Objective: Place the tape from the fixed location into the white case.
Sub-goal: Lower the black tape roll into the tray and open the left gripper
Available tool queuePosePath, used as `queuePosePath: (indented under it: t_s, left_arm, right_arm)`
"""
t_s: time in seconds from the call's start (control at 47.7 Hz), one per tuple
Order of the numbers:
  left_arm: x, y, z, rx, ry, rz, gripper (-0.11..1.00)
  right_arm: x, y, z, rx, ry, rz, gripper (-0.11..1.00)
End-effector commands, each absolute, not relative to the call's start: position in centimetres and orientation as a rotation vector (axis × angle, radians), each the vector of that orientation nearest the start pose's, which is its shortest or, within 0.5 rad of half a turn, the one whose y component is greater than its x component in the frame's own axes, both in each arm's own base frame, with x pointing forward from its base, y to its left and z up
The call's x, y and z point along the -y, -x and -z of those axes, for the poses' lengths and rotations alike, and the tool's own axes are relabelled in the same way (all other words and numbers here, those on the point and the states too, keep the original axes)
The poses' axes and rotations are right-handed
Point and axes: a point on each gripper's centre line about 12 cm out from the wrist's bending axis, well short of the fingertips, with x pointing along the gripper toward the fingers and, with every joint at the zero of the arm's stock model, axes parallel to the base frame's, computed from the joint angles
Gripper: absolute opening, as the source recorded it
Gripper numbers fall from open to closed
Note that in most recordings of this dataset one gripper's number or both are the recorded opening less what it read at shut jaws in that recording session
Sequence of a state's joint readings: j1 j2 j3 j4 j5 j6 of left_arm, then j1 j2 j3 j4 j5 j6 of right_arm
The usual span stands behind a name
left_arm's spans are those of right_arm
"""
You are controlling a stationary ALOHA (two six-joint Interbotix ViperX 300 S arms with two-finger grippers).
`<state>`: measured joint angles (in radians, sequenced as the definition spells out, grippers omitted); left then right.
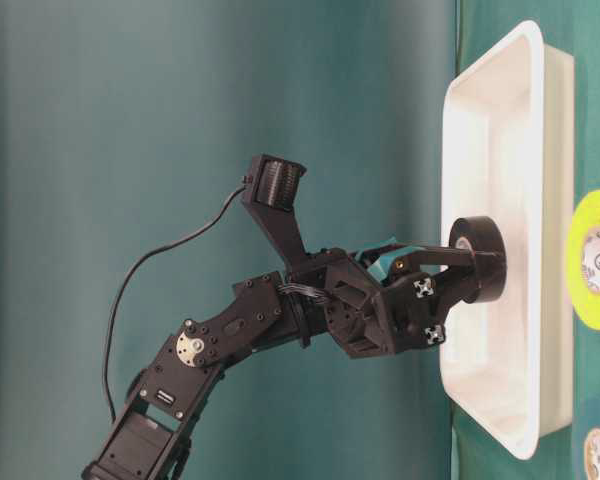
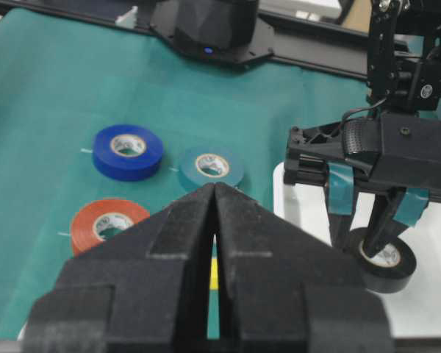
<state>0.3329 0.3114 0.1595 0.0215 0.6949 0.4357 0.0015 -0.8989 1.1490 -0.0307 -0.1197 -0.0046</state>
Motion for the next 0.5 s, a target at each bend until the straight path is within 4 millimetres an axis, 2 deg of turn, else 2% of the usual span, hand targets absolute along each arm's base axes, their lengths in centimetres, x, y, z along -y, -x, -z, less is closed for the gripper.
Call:
queuePosePath:
  t_s: [0.0, 0.44, 0.482]
  left_arm:
    - [-15.49, -43.9, -16.38, -1.158, -0.219, -0.053, 0.21]
    - [-15.45, -43.82, -16.38, -1.162, -0.216, -0.051, 0.21]
    - [-15.45, -43.83, -16.45, -1.159, -0.216, -0.053, 0.26]
  right_arm:
    - [-0.08, -21.2, -27.68, -0.115, 0.036, -0.007, 0.0]
    - [-0.08, -21.22, -27.64, -0.117, 0.036, -0.007, 0.0]
    - [-0.08, -21.22, -27.64, -0.117, 0.036, -0.007, 0.0]
